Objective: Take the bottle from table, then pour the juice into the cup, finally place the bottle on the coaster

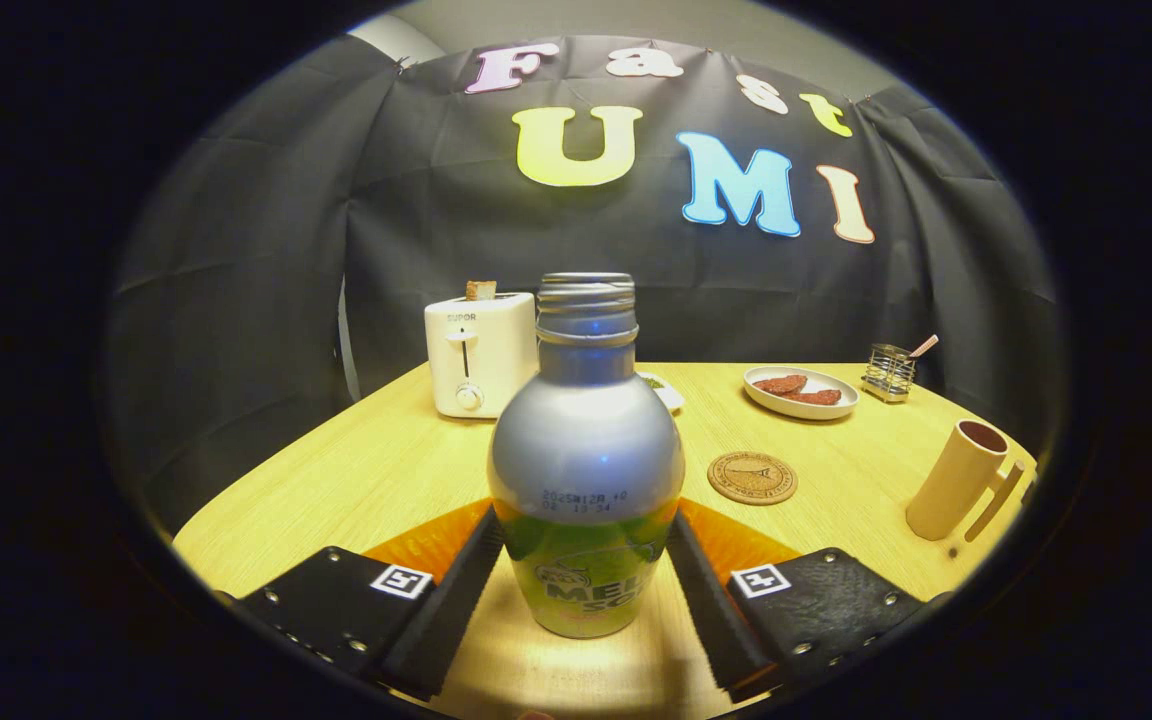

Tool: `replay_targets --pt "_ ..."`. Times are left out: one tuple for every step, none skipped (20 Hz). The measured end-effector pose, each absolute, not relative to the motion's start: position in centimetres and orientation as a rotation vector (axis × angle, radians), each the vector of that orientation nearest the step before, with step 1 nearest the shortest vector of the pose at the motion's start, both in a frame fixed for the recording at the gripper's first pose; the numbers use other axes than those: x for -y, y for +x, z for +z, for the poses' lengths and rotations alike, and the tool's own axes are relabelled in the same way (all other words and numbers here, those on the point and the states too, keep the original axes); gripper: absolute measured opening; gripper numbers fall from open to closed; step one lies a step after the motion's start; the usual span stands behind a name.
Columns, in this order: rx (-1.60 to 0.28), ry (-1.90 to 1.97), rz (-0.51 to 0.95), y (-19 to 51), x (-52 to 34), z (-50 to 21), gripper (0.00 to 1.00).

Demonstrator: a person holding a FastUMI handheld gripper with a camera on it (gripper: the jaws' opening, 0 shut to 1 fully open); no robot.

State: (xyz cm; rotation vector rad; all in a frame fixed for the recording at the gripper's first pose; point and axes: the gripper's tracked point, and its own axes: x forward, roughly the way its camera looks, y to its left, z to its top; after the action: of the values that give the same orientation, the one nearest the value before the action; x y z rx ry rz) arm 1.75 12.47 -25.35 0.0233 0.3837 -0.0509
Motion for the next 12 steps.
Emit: replay_targets --pt "-0.386 0.026 -0.048 1.7 -12.5 -25.4 0.82" --pt "-0.387 0.030 -0.045 1.8 -12.4 -25.6 0.82" --pt "-0.392 0.032 -0.042 1.9 -12.5 -25.7 0.81" --pt "-0.402 0.038 -0.037 1.9 -12.6 -25.5 0.81" --pt "-0.410 0.052 -0.039 1.9 -12.4 -25.6 0.80" --pt "-0.422 0.070 -0.038 1.9 -12.5 -25.4 0.79" --pt "-0.433 0.088 -0.033 2.1 -12.5 -25.3 0.78" --pt "-0.448 0.099 -0.027 2.0 -12.7 -25.3 0.78" --pt "-0.460 0.091 -0.037 2.0 -12.5 -25.2 0.76" --pt "-0.465 0.083 -0.031 2.1 -12.6 -25.0 0.76" --pt "-0.469 0.075 -0.034 2.1 -12.3 -24.8 0.73" --pt "-0.468 0.073 -0.034 2.3 -12.1 -24.3 0.73"
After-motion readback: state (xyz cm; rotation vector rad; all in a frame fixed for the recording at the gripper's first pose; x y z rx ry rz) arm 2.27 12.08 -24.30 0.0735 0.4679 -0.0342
